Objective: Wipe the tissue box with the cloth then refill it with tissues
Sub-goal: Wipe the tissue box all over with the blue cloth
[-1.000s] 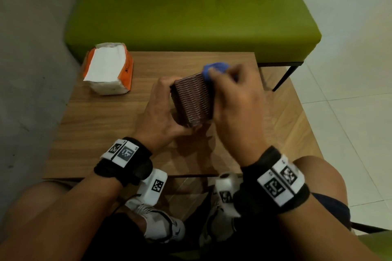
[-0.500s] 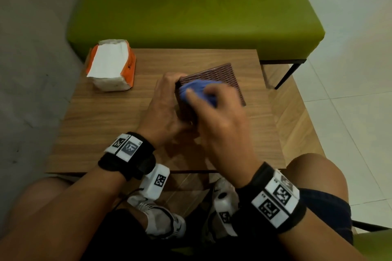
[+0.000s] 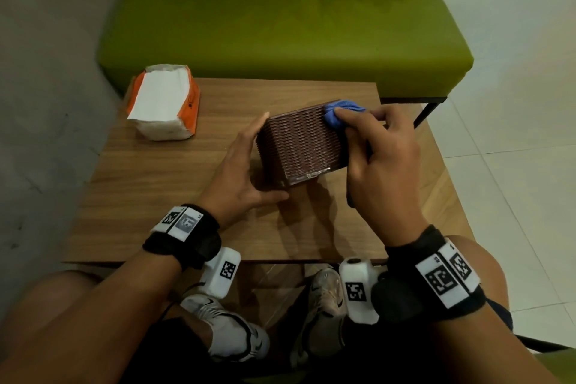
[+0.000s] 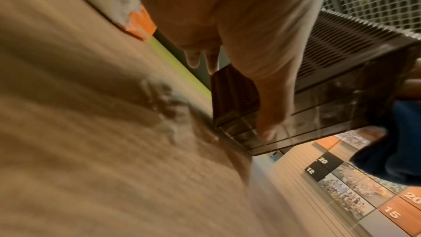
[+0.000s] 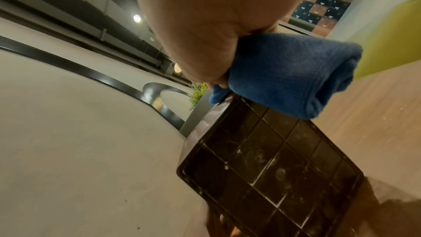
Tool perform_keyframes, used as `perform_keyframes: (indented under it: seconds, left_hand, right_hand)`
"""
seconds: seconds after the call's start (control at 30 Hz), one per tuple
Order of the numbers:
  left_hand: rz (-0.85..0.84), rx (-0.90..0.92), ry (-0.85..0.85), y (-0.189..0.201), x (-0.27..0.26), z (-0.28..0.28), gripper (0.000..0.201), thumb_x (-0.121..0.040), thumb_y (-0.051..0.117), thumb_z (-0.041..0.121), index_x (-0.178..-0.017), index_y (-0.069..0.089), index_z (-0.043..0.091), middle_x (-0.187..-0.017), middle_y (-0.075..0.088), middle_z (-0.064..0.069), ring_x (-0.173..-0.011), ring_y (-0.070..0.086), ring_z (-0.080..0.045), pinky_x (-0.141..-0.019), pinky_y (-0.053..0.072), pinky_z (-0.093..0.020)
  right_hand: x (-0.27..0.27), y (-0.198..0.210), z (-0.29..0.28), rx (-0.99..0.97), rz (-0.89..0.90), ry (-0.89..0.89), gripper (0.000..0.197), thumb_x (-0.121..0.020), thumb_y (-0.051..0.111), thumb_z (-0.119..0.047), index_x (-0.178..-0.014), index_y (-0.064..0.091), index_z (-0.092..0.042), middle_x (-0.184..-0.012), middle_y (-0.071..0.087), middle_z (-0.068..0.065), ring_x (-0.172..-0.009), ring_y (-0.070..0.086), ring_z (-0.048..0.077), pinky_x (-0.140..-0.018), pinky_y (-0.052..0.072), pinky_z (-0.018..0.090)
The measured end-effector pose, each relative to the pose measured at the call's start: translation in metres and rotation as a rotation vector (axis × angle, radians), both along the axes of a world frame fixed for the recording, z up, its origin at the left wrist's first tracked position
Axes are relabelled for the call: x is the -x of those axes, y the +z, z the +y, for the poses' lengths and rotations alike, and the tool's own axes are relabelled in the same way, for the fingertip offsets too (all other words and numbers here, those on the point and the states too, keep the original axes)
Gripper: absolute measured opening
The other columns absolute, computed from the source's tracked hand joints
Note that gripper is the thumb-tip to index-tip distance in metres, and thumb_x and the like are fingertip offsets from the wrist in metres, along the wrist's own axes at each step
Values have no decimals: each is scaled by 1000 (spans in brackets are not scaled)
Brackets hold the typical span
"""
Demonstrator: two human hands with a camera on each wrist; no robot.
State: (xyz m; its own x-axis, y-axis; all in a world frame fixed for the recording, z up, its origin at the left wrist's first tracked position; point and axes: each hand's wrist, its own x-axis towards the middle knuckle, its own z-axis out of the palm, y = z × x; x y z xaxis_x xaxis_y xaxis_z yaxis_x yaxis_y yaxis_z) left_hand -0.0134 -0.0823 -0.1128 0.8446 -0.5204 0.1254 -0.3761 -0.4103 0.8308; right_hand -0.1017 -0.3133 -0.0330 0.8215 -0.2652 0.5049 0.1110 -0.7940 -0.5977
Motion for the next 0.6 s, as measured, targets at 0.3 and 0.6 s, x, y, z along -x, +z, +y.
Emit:
perform_keyframes:
  seconds: [0.3, 0.6]
  left_hand:
    - [-92, -23, 16, 22, -7, 11, 99, -65, 95, 26, -149, 44, 37, -143, 50, 6, -133, 48, 0, -109, 41, -16]
    - [-312, -309, -59, 55, -16, 23, 108, -68, 78, 62, -164, 40, 31, -140, 48, -5, -128, 48, -20, -106, 44, -36]
  right_hand:
    - [4, 3, -9, -164, -30, -9, 27, -103, 63, -6, -125, 77, -14, -111, 62, 9, -102, 60, 16, -88, 47, 20]
    - [24, -21, -3, -666, 23, 61, 30, -107, 61, -13, -134, 71, -20, -131, 72, 1, -125, 67, 23, -108, 52, 55]
